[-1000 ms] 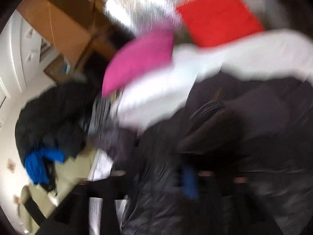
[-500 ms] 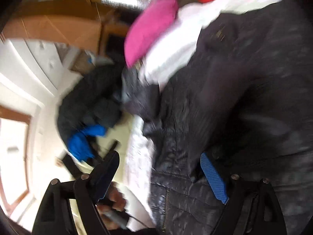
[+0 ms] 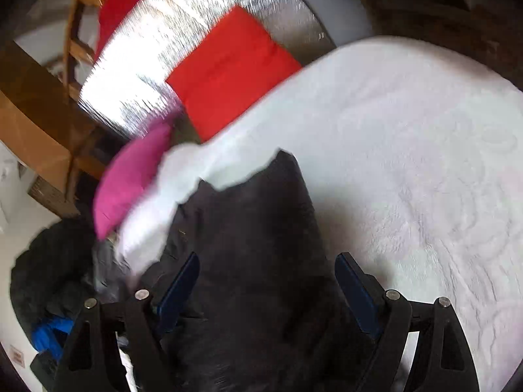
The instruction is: Fold large clothes
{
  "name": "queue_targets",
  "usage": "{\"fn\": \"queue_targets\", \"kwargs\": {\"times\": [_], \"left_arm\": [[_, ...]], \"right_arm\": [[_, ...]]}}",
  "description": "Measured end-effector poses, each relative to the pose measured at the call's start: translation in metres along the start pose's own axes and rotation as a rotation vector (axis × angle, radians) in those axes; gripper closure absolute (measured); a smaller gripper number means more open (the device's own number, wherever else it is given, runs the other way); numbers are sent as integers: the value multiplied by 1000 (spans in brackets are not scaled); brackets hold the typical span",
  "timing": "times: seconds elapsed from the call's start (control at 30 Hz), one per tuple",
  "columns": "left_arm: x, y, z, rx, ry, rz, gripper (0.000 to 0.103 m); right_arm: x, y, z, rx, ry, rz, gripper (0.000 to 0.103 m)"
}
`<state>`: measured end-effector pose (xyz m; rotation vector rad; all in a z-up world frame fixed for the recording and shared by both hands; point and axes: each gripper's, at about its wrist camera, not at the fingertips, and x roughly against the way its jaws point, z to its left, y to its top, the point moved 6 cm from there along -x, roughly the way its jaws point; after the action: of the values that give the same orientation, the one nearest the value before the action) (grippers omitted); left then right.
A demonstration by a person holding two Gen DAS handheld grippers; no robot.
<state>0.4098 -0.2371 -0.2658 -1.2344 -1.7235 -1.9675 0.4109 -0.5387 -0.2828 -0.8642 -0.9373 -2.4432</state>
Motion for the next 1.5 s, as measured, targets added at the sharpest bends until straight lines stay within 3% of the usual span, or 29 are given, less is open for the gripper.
{"fn": "queue_targets", "kwargs": {"times": [0.07,0.13,0.2,0.27,0.3,0.37,0.4,0.5,0.57,0.6,0.63,0.67,0.7,0.83,0.93,1.0,1.03,1.1,1.23,1.4,1.5], "left_arm": [[-13,-4,-4,-31,45,27,0],[-24,-8,1,-44,98,56,5],[-30,-15,6,-36,53,76,44],[-32,-18,15,4,-11,97,59],[-31,-19,20,16,-27,89,66],[-21,-14,30,41,-59,61,71],[-11,-9,36,57,-91,34,71],[12,4,49,82,-130,-44,72],[26,8,62,79,-103,-92,72],[30,8,72,74,-61,-101,67],[28,6,79,79,-28,-93,60],[25,3,89,95,10,-75,42],[23,-1,99,123,40,-56,35],[19,-12,118,217,5,13,30],[21,-12,123,253,-23,9,22],[26,-13,132,272,-32,5,22],[29,-13,138,295,-33,0,22],[15,-13,152,322,-23,-2,22],[23,-11,184,396,-6,-33,22],[39,-13,248,524,61,-90,17],[35,-19,293,678,48,-94,16]], "right_arm": [[-15,0,5,23,19,23,16],[-27,-2,4,56,-16,67,20],[-40,-13,9,128,-77,96,41],[-43,-18,6,184,-138,90,63],[-39,-18,7,182,-132,77,69],[-22,-12,9,169,-112,20,78],[-15,-9,7,166,-107,-6,84],[9,5,8,132,-96,-107,86],[11,8,0,120,-126,-139,87],[5,7,-6,108,-149,-135,87],[-1,5,-14,86,-154,-117,87],[-10,2,-22,50,-152,-86,87],[-13,1,-25,30,-137,-74,86],[-1,5,-26,-54,-57,-73,83],[28,6,-22,-81,-41,-136,66],[52,5,-18,-93,-30,-207,16],[64,5,-16,-95,-23,-253,13],[80,2,0,-39,-13,-289,13],[69,-25,55,167,31,-222,17],[3,-85,115,371,20,-35,46],[-42,-122,120,433,-26,114,49]]}}
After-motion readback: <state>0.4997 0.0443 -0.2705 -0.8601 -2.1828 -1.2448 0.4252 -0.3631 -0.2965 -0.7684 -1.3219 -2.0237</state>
